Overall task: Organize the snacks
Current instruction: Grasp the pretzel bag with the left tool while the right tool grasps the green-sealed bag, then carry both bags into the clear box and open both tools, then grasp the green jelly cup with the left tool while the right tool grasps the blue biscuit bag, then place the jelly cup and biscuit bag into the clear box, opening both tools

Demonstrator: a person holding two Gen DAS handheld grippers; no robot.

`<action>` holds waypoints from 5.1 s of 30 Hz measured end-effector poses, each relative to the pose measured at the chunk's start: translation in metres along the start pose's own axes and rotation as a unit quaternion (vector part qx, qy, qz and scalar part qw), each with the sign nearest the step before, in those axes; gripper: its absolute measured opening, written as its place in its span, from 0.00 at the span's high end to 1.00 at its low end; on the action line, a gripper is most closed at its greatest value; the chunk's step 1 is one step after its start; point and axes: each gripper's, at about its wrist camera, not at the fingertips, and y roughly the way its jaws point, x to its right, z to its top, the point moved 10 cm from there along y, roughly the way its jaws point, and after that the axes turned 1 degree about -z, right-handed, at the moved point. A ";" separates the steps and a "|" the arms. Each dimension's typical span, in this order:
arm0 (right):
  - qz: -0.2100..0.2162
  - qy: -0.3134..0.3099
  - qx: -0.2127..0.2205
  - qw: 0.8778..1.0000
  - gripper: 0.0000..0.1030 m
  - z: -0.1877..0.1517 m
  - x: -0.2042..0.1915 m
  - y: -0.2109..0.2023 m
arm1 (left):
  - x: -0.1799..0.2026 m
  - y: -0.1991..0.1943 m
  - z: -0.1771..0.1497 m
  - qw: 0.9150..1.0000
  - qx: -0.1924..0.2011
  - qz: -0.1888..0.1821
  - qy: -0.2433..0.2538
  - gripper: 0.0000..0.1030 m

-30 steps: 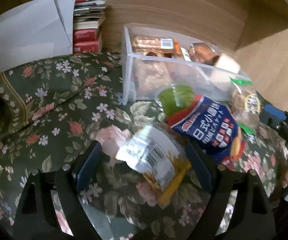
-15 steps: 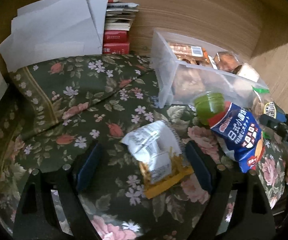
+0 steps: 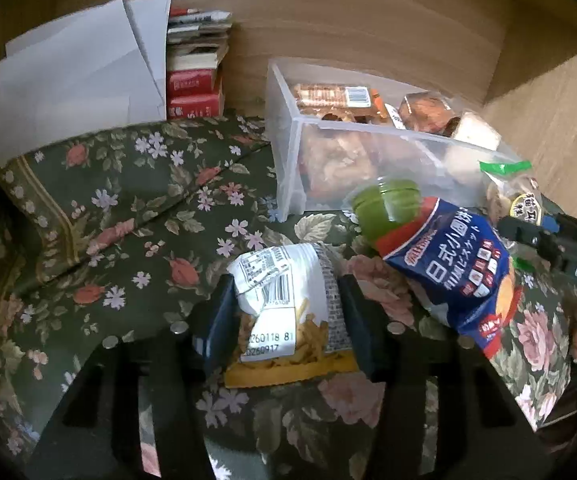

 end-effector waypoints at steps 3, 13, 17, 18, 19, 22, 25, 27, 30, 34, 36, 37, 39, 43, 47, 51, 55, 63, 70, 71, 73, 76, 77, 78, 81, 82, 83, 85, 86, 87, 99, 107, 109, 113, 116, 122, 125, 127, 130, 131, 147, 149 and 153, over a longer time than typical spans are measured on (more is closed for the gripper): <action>0.005 0.005 0.007 1.000 0.67 0.001 0.000 -0.006 | 0.002 -0.012 0.006 1.000 0.012 -0.001 0.003 0.53; 0.001 -0.004 0.051 0.999 0.67 0.020 -0.004 -0.038 | 0.017 -0.053 0.051 0.997 0.077 -0.020 0.009 0.53; 0.004 -0.014 0.078 0.997 0.67 0.039 -0.007 -0.052 | 0.026 -0.063 0.073 0.995 0.099 -0.030 0.014 0.53; 0.004 -0.017 0.085 0.996 0.67 0.044 -0.008 -0.055 | 0.028 -0.066 0.078 0.994 0.104 -0.031 0.015 0.53; 0.004 -0.021 0.093 0.995 0.67 0.051 -0.010 -0.057 | 0.030 -0.068 0.084 0.993 0.110 -0.033 0.015 0.53; 0.006 -0.027 0.106 0.994 0.67 0.065 -0.014 -0.060 | 0.033 -0.074 0.100 0.991 0.126 -0.041 0.011 0.53; 0.011 -0.032 0.116 0.993 0.67 0.080 -0.017 -0.058 | 0.036 -0.075 0.114 0.990 0.136 -0.046 0.010 0.53; 0.012 -0.036 0.118 0.992 0.67 0.087 -0.018 -0.054 | 0.038 -0.073 0.122 0.989 0.139 -0.047 0.011 0.53; 0.020 -0.040 0.113 0.993 0.67 0.097 -0.023 -0.042 | 0.039 -0.064 0.132 0.989 0.136 -0.047 0.012 0.53; 0.028 -0.053 0.098 0.993 0.67 0.107 -0.031 -0.019 | 0.036 -0.043 0.138 0.991 0.124 -0.045 0.013 0.53; 0.034 -0.058 0.085 0.994 0.67 0.109 -0.034 -0.006 | 0.034 -0.031 0.138 0.992 0.114 -0.048 0.011 0.53; 0.033 -0.060 0.079 0.995 0.67 0.109 -0.035 0.000 | 0.034 -0.025 0.139 0.993 0.108 -0.048 0.011 0.53; 0.032 -0.064 0.066 0.995 0.67 0.108 -0.036 0.012 | 0.033 -0.012 0.139 0.994 0.098 -0.049 0.011 0.53; 0.039 -0.062 0.050 0.996 0.68 0.104 -0.035 0.027 | 0.034 0.006 0.139 0.995 0.081 -0.059 0.012 0.53; 0.030 -0.078 0.032 0.996 0.68 0.096 -0.037 0.039 | 0.037 0.017 0.138 0.995 0.074 -0.060 0.019 0.53; 0.033 -0.066 0.019 0.997 0.67 0.090 -0.031 0.046 | 0.039 0.026 0.138 0.996 0.069 -0.052 0.021 0.52; 0.037 -0.055 0.007 0.998 0.61 0.090 -0.028 0.043 | 0.038 0.030 0.137 0.997 0.061 -0.052 0.016 0.45; 0.022 -0.063 0.048 0.997 0.34 0.090 -0.034 0.003 | 0.033 -0.018 0.140 0.993 0.104 -0.052 0.006 0.31; 0.049 -0.046 0.073 0.995 0.23 0.075 -0.051 -0.037 | 0.017 -0.074 0.128 0.988 0.152 -0.031 -0.003 0.18; 0.054 -0.048 0.071 0.995 0.23 0.070 -0.056 -0.040 | 0.015 -0.079 0.124 0.988 0.154 -0.027 -0.003 0.16; 0.060 -0.054 0.066 0.995 0.23 0.061 -0.067 -0.037 | 0.011 -0.086 0.113 0.988 0.151 -0.020 -0.002 0.14; 0.066 -0.060 0.055 0.995 0.22 0.047 -0.082 -0.031 | 0.007 -0.085 0.095 0.990 0.137 -0.019 -0.004 0.13; 0.069 -0.060 0.050 0.995 0.22 0.042 -0.085 -0.029 | 0.006 -0.083 0.090 0.991 0.132 -0.019 -0.004 0.13; 0.073 -0.059 0.043 0.995 0.22 0.036 -0.088 -0.028 | 0.006 -0.081 0.083 0.992 0.124 -0.019 -0.004 0.13; 0.084 -0.055 0.022 0.995 0.22 0.020 -0.097 -0.021 | 0.004 -0.073 0.060 0.995 0.096 -0.021 -0.006 0.13; 0.085 -0.055 0.014 0.995 0.22 0.015 -0.099 -0.016 | 0.003 -0.069 0.051 0.996 0.085 -0.022 -0.008 0.13; 0.083 -0.055 0.007 0.995 0.22 0.011 -0.100 -0.012 | 0.003 -0.066 0.046 0.997 0.078 -0.023 -0.010 0.13; 0.079 -0.054 -0.010 0.995 0.22 0.003 -0.101 0.000 | 0.002 -0.059 0.033 0.998 0.061 -0.022 -0.011 0.13; 0.075 -0.053 -0.015 0.996 0.22 0.001 -0.101 0.003 | 0.000 -0.055 0.026 0.998 0.053 -0.020 -0.011 0.13; 0.069 -0.052 -0.022 0.996 0.22 -0.002 -0.099 0.009 | 0.000 -0.051 0.020 0.999 0.045 -0.018 -0.011 0.13; 0.094 -0.028 -0.018 0.995 0.51 -0.007 -0.084 0.001 | 0.015 -0.021 0.011 0.999 0.008 -0.026 -0.018 0.15; 0.064 0.005 0.030 0.997 0.52 0.004 -0.035 -0.033 | 0.055 0.011 0.036 0.999 -0.009 -0.044 0.010 0.36; 0.057 0.011 0.039 0.998 0.52 0.006 -0.023 -0.040 | 0.063 0.021 0.041 0.999 -0.015 -0.043 0.017 0.38; 0.053 0.024 0.051 0.997 0.51 0.010 -0.008 -0.047 | 0.073 0.043 0.049 0.998 -0.034 -0.051 0.009 0.38; 0.052 0.028 0.056 0.997 0.51 0.012 -0.003 -0.049 | 0.072 0.057 0.052 0.997 -0.049 -0.054 -0.010 0.44; 0.053 0.036 0.060 0.996 0.51 0.017 0.005 -0.047 | 0.070 0.062 0.051 0.997 -0.052 -0.060 -0.016 0.52; 0.054 0.038 0.064 0.996 0.51 0.022 0.007 -0.046 | 0.071 0.051 0.048 0.997 -0.048 -0.059 -0.006 0.52; 0.055 0.037 0.070 0.995 0.51 0.028 0.007 -0.048 | 0.069 0.040 0.047 0.997 -0.039 -0.059 0.000 0.53; 0.053 0.034 0.082 0.995 0.51 0.038 0.009 -0.051 | 0.069 0.019 0.055 0.998 -0.011 -0.055 0.007 0.53; 0.053 0.033 0.086 0.994 0.51 0.043 0.009 -0.052 | 0.070 0.011 0.059 0.998 -0.001 -0.055 0.007 0.53; 0.029 0.015 0.112 0.993 0.52 0.104 0.009 -0.030 | 0.087 -0.010 0.138 0.995 0.072 -0.069 0.001 0.56; 0.031 0.011 0.103 0.994 0.52 0.107 0.005 -0.020 | 0.086 -0.003 0.139 0.996 0.066 -0.066 0.000 0.56; 0.030 0.003 0.087 0.996 0.52 0.110 0.001 -0.001 | 0.088 0.013 0.137 0.997 0.050 -0.062 0.004 0.55</action>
